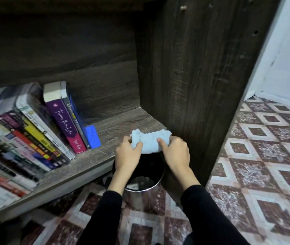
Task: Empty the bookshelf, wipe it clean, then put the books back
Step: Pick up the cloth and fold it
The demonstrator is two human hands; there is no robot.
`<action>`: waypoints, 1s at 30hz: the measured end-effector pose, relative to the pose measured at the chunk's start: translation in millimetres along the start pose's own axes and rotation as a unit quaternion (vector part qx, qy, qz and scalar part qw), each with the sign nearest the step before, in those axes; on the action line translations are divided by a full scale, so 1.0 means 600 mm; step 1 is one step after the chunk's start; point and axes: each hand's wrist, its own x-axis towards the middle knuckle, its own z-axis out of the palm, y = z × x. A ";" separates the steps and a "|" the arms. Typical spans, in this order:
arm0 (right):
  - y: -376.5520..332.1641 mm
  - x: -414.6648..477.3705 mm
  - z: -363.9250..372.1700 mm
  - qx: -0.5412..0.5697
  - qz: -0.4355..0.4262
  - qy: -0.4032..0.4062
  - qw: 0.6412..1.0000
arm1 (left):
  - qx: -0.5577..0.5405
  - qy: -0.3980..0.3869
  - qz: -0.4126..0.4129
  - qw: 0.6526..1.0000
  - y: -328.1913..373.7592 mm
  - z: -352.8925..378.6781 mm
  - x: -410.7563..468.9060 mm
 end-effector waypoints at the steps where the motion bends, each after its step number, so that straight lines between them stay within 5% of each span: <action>1: 0.002 -0.004 -0.004 0.012 0.008 -0.006 1.000 | -0.010 0.001 -0.004 1.000 -0.003 -0.002 -0.013; 15: 0.007 -0.052 -0.024 0.090 -0.061 0.035 0.993 | -0.064 -0.139 -0.132 0.979 -0.045 -0.011 -0.043; 23: 0.010 -0.047 -0.013 0.133 -0.112 -0.033 0.984 | -0.077 -0.201 -0.145 0.966 -0.076 -0.007 -0.034; 27: 0.011 -0.042 -0.017 0.216 -0.092 -0.010 0.972 | -0.191 -0.286 -0.179 0.922 -0.064 -0.019 -0.053; 30: 0.016 -0.040 -0.021 0.219 0.004 -0.021 0.975 | -0.302 -0.307 -0.180 0.884 -0.046 -0.019 -0.058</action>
